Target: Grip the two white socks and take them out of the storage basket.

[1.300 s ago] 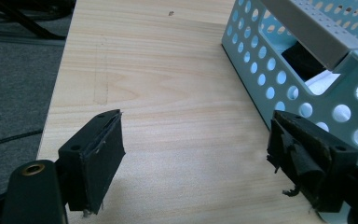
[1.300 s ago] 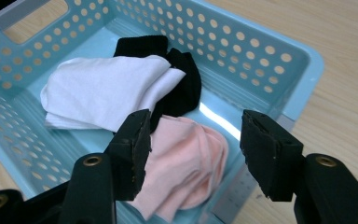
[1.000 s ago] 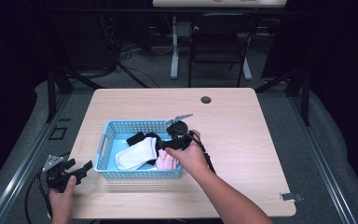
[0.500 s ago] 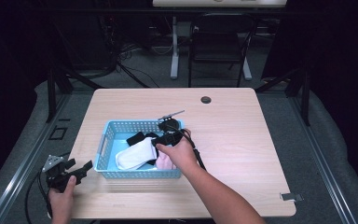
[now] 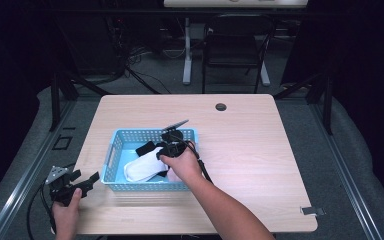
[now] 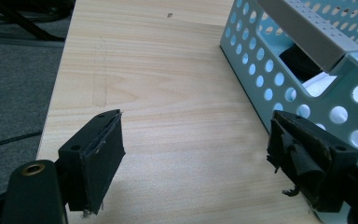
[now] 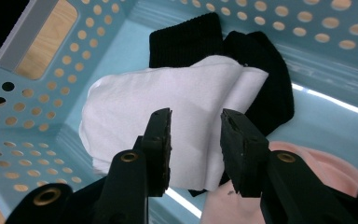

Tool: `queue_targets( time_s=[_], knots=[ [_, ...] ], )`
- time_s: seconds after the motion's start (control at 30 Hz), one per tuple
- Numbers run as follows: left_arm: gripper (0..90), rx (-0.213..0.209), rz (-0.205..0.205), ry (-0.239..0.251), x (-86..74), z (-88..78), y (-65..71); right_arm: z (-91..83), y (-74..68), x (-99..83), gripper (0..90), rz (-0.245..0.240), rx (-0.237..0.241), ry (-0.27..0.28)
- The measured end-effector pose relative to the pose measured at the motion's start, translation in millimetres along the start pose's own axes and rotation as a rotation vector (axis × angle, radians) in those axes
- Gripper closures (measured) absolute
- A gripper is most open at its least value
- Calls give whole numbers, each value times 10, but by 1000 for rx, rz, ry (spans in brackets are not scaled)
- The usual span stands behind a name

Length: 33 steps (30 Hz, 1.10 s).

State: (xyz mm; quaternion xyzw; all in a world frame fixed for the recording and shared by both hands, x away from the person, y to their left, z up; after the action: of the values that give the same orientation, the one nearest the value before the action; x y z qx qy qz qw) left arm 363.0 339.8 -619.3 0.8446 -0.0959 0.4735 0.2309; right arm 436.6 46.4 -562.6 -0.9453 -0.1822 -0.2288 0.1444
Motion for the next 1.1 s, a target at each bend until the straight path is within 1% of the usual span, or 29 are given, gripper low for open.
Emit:
queue_targets(
  time_s=[0.03, 0.07, 0.13, 0.17, 0.27, 0.3, 0.33, 0.37, 0.4, 0.47, 0.53, 0.6, 0.63, 0.7, 0.83, 0.93, 0.97, 1.0, 1.07, 1.1],
  knots=[
    [183, 0, 1, 0, 0, 1, 1, 29, -16, -10, 660, 14, -1, -20],
    [183, 0, 1, 1, 0, 1, 0, 47, -21, -15, 668, 21, -2, -28],
    [183, 0, 0, 1, 1, 1, 0, 77, -14, -32, 671, 21, -5, -57],
    [183, 0, -1, 2, 2, 0, -1, 99, -17, -36, 674, 31, -4, -62],
    [183, 0, -1, 2, 2, 1, -1, 151, -2, -53, 675, 39, -12, -92],
    [183, 0, 0, 1, 1, 1, -1, 162, -1, -56, 675, 44, -5, -107],
    [183, 0, 0, 1, 1, 1, -1, 178, -8, -51, 675, 58, 7, -110],
    [183, -1, 1, 1, 1, 2, 1, 187, -7, -46, 675, 59, 21, -117],
    [183, -1, 1, 1, 1, 2, 1, 187, -7, -46, 675, 59, 21, -117],
    [183, 0, -1, 2, 2, 1, -1, 232, 1, -35, 712, 71, 29, -119],
    [183, -1, -1, 2, 2, 1, -1, 246, 7, -32, 758, 64, 42, -123],
    [183, -1, -1, 3, 2, 0, -2, 239, 10, -29, 818, 50, 41, -114],
    [183, -1, -2, 3, 2, 0, -3, 226, 5, -25, 838, 40, 45, -105],
    [183, -1, -2, 3, 1, 1, -3, 187, -26, -8, 854, 29, 52, -68],
    [183, -1, -1, 3, 3, 2, 0, 69, -103, 30, 861, -32, 63, 19],
    [183, -1, -1, 2, 1, 3, 1, -37, -187, 39, 862, -89, 65, 89],
    [183, -1, -1, 1, 1, 3, 1, -70, -206, 39, 862, -119, 60, 110],
    [183, -1, -1, 1, 1, 3, 1, -70, -206, 39, 862, -119, 60, 110],
    [183, -2, -1, -1, -2, 4, 2, -140, -257, 30, 863, -166, 51, 147],
    [183, -1, 1, -6, -3, 2, 3, -207, -309, 19, 863, -209, 48, 179]
  ],
)
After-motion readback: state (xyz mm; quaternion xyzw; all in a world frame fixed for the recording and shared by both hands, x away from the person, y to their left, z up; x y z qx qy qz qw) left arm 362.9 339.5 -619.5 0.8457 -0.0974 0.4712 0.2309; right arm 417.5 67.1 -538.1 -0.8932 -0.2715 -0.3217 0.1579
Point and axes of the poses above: each handheld gripper's, and its own axes: z roughly forward along the jaws, x roughly out of its top, y roughly to its right, the point moved 7 cm from there along z, roughly forward along the jaws, and after that the axes turned 11 degrees about -x, right-handed, at the moved point
